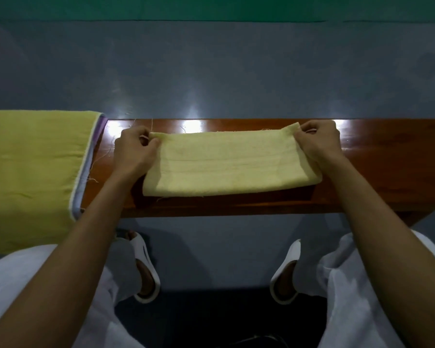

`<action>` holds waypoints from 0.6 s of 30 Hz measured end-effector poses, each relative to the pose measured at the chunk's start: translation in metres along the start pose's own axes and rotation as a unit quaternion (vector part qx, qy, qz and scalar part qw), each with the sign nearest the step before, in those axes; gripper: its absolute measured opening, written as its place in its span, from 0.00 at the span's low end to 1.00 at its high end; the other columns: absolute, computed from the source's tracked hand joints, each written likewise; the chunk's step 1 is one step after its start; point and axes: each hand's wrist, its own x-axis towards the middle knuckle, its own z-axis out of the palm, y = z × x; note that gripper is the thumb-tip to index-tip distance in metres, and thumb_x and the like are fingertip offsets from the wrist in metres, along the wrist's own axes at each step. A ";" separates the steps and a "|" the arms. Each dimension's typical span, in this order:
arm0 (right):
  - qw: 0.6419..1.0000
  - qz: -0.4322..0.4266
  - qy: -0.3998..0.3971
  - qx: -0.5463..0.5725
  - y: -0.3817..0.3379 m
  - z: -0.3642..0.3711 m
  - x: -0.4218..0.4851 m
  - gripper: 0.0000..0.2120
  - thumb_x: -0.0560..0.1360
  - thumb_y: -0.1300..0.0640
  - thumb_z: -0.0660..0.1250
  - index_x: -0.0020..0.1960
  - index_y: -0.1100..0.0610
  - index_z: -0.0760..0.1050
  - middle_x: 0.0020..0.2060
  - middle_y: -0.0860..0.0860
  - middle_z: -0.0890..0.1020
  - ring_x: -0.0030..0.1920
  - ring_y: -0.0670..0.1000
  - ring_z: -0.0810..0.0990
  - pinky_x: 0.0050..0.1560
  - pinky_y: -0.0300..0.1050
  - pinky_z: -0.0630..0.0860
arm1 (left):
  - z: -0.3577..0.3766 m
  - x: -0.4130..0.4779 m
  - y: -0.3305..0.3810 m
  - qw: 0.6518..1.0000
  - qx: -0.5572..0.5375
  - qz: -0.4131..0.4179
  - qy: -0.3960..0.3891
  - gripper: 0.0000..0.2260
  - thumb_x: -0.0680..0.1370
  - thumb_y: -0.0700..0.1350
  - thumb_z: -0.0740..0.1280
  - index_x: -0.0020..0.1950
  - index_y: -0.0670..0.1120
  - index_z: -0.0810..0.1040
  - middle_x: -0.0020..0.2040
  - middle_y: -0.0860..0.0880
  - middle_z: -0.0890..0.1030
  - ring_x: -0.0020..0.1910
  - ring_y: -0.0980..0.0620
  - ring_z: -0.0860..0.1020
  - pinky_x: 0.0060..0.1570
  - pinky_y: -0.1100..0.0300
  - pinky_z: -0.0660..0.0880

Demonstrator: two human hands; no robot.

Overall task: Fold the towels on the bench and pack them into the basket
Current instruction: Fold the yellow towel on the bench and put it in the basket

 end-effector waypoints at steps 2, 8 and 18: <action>0.999 0.004 0.012 -0.031 0.001 -0.002 -0.002 0.09 0.76 0.56 0.71 0.54 0.58 0.84 0.49 0.51 0.84 0.51 0.50 0.82 0.54 0.49 0.79 | -0.005 -0.003 0.003 1.000 0.027 0.002 0.000 0.08 0.79 0.46 0.70 0.54 0.43 0.83 0.50 0.45 0.85 0.49 0.47 0.82 0.47 0.56 0.75; 0.978 -0.088 0.095 -0.162 -0.005 0.013 -0.023 0.16 0.75 0.49 0.72 0.58 0.56 0.77 0.54 0.54 0.80 0.56 0.56 0.78 0.50 0.48 0.73 | 0.008 -0.037 0.029 0.983 0.165 0.054 0.060 0.20 0.79 0.53 0.70 0.67 0.44 0.74 0.65 0.42 0.74 0.63 0.43 0.73 0.59 0.52 0.71; 0.893 -0.280 -0.198 -0.291 -0.026 0.077 -0.086 0.41 0.78 0.30 0.46 0.84 0.50 0.45 0.83 0.51 0.42 0.82 0.55 0.38 0.80 0.65 0.43 | 0.068 -0.075 0.041 0.946 0.198 0.169 -0.194 0.30 0.86 0.58 0.49 0.85 0.49 0.43 0.85 0.47 0.41 0.82 0.47 0.37 0.80 0.47 0.38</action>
